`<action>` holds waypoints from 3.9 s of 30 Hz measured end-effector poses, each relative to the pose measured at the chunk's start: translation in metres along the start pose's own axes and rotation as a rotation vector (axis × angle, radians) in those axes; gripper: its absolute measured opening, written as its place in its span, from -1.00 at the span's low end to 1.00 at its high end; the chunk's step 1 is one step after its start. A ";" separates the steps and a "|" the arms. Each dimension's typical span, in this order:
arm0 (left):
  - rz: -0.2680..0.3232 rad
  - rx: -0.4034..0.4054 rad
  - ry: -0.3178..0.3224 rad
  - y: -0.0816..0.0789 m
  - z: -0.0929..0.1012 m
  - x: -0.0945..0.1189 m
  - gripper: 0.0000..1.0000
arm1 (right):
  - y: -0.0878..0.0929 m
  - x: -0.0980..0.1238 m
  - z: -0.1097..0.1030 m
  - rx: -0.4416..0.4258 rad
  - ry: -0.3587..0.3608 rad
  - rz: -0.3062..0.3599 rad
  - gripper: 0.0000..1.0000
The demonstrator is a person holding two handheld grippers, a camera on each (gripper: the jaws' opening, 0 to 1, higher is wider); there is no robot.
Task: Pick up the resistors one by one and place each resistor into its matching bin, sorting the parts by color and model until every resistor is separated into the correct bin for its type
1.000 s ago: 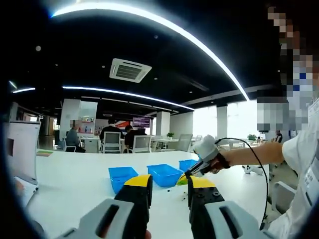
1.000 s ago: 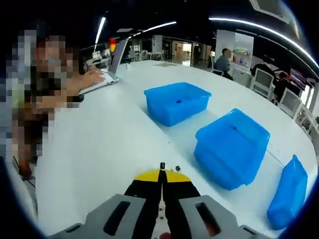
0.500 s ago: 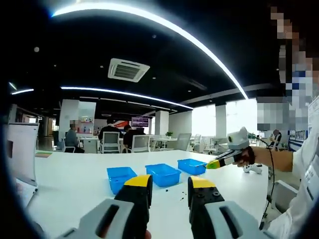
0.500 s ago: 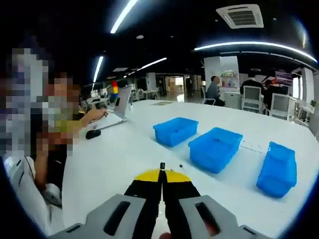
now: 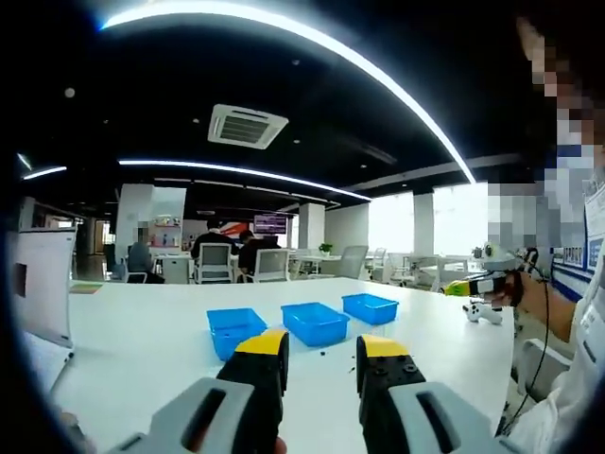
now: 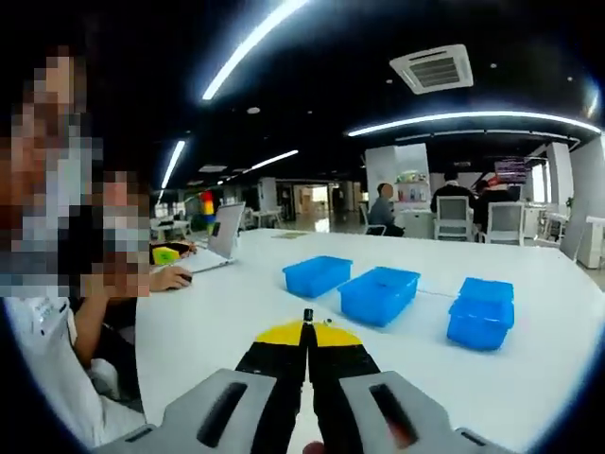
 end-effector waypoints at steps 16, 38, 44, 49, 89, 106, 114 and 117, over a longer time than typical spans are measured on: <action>-0.009 -0.003 0.014 0.003 0.011 -0.002 -0.38 | -0.001 0.015 0.002 -0.027 0.035 0.035 -0.93; 0.021 0.006 0.009 -0.005 0.006 0.006 -0.39 | -0.050 -0.140 0.024 -0.051 -0.098 -0.067 -0.93; 0.031 0.009 0.003 -0.007 0.003 0.008 -0.39 | -0.056 -0.198 0.036 -0.039 -0.114 -0.128 -0.93; 0.037 0.008 0.004 -0.009 0.002 0.009 -0.39 | -0.049 -0.247 0.049 -0.035 -0.116 -0.193 -0.93; 0.046 0.006 0.016 -0.009 0.008 0.013 -0.39 | -0.043 -0.218 0.076 0.014 -0.005 -0.100 0.08; 0.033 -0.003 0.012 -0.007 0.008 0.011 -0.39 | -0.034 -0.033 0.027 0.021 0.025 0.083 0.02; 0.020 -0.002 0.009 -0.004 0.007 0.008 -0.39 | -0.021 0.008 0.014 0.011 0.066 0.130 0.03; 0.015 -0.001 0.011 -0.003 0.008 0.006 -0.39 | -0.020 0.013 0.011 0.021 0.077 0.131 0.02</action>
Point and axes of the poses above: the point that each gripper's makers call its tool centre point, and the gripper's own axes: x roughly backward along the fingers, z roughly to its right, y roughly out of its underside, the point moved 8 cm from there along x, roughly backward along the fingers, and after that the axes turned 11 degrees about -y, right-handed, at the moved point
